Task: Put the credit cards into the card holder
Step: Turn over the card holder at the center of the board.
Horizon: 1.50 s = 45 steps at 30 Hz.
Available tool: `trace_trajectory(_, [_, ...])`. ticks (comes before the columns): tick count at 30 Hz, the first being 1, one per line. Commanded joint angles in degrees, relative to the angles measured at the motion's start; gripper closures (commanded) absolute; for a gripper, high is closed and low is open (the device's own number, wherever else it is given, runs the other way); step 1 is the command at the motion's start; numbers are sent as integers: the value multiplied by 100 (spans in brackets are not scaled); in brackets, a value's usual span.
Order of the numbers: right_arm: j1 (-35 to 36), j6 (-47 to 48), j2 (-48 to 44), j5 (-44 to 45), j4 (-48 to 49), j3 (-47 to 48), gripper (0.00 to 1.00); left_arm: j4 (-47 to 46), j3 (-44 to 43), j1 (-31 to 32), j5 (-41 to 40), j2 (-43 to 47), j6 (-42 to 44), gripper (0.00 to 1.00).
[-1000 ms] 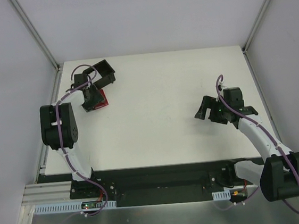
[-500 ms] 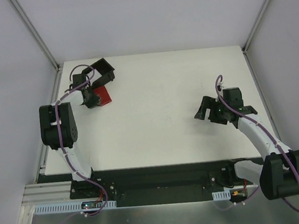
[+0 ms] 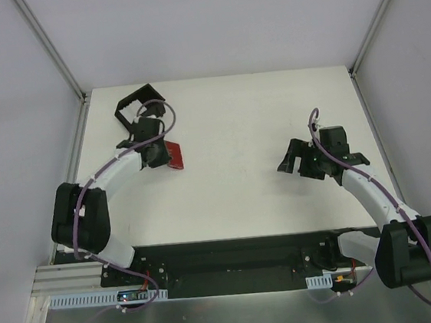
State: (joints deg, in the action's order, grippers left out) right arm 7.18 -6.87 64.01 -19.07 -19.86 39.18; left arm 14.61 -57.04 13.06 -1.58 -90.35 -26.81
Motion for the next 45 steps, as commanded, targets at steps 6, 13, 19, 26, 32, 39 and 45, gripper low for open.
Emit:
trace_trajectory(6, [441,-594,-310,-430,200,55,4,1623,-826,2454,-2477,343,571,100])
trace_trajectory(13, [1610,-1948,5,270,1036,-243,1,1826,-1169,3912,-3600,-52,861,100])
trace_trajectory(19, [1681,-2828,227,841,1538,-963,5,1817,-1117,5249,-4972,-781,914,100])
trace_trajectory(26, [1129,-2846,-985,1722,756,-1518,3,1817,-1248,6146,-5405,-1476,694,96])
trace_trajectory(32, [706,-2205,-1268,1398,308,-1343,1,1808,-1170,6437,-4695,-1531,309,50])
trace_trajectory(39, [723,-1625,-899,300,851,-1158,1,1677,-564,5851,-3572,50,-385,29])
trace_trajectory(45, [1329,-1501,-153,158,992,-605,10,166,702,3778,-1585,1317,-114,28])
